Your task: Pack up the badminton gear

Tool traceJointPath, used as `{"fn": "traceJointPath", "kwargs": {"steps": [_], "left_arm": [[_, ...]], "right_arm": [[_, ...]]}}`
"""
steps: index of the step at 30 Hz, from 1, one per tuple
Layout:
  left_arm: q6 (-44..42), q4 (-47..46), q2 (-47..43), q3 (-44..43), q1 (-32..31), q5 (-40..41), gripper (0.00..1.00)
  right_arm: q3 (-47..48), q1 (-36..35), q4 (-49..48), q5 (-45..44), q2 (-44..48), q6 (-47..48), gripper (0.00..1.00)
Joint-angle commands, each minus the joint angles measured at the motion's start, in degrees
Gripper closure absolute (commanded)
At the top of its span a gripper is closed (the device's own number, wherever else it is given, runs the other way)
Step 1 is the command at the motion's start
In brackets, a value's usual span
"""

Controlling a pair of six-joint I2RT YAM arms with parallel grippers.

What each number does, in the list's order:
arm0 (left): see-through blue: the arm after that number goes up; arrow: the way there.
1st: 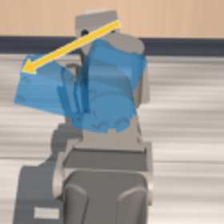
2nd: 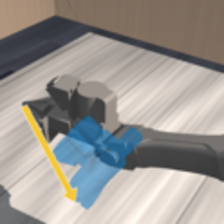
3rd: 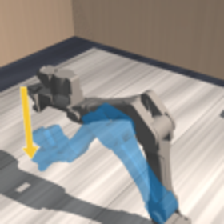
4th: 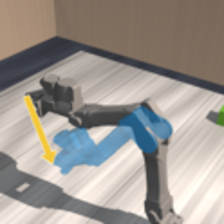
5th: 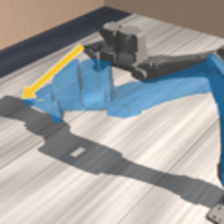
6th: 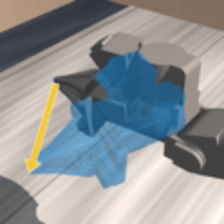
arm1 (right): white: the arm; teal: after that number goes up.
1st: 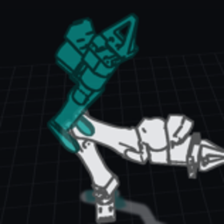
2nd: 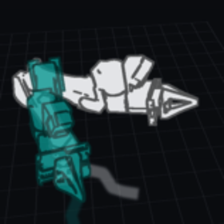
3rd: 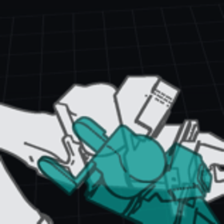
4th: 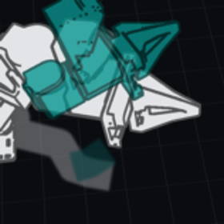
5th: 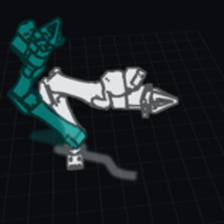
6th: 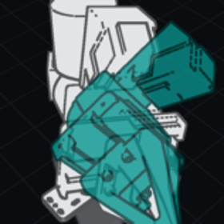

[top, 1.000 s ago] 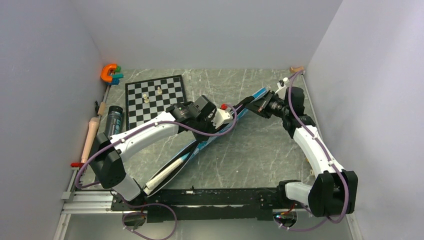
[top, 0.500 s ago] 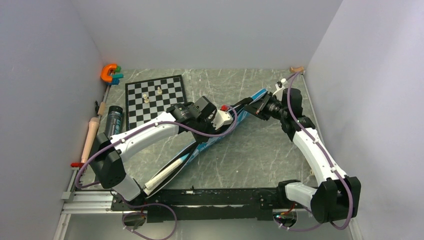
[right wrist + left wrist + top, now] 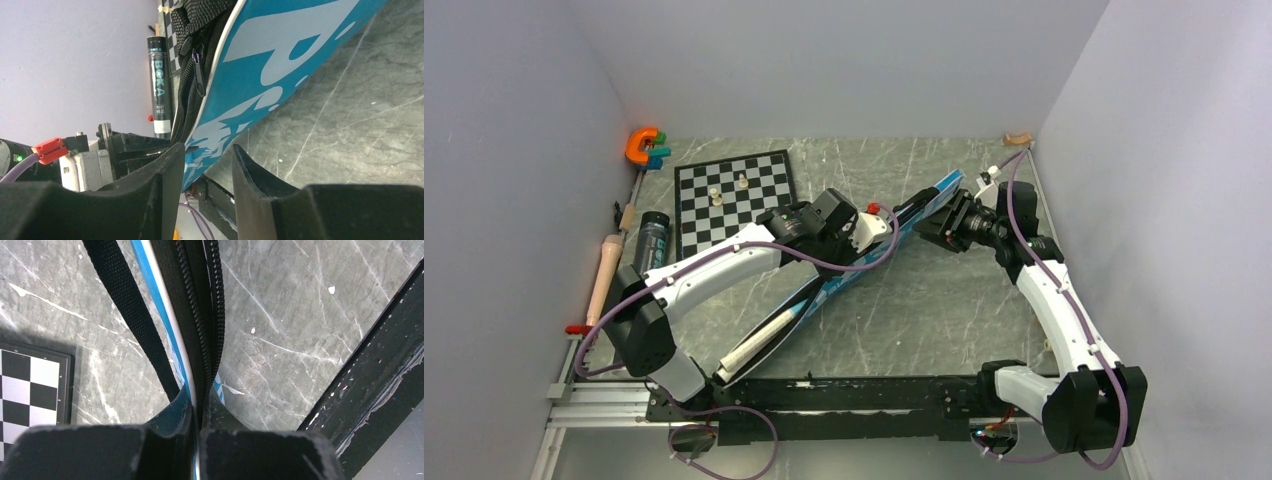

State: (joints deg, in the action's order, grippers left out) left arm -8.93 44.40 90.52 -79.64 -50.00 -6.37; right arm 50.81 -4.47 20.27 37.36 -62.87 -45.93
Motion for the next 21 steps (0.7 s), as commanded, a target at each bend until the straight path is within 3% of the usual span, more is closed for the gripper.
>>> {"fn": "traceJointPath", "kwargs": {"steps": [1, 21], "left_arm": [[0.0, -4.0, -2.5, -2.3, 0.0, -0.2, 1.0], [-0.5, -3.3, -2.5, -2.5, 0.0, -1.4, 1.0]], "right_arm": [[3.0, 0.8, -0.5, 2.2, 0.1, 0.6, 0.56], [6.2, 2.5, -5.3, 1.3, -5.3, -1.2, 0.54]]}}
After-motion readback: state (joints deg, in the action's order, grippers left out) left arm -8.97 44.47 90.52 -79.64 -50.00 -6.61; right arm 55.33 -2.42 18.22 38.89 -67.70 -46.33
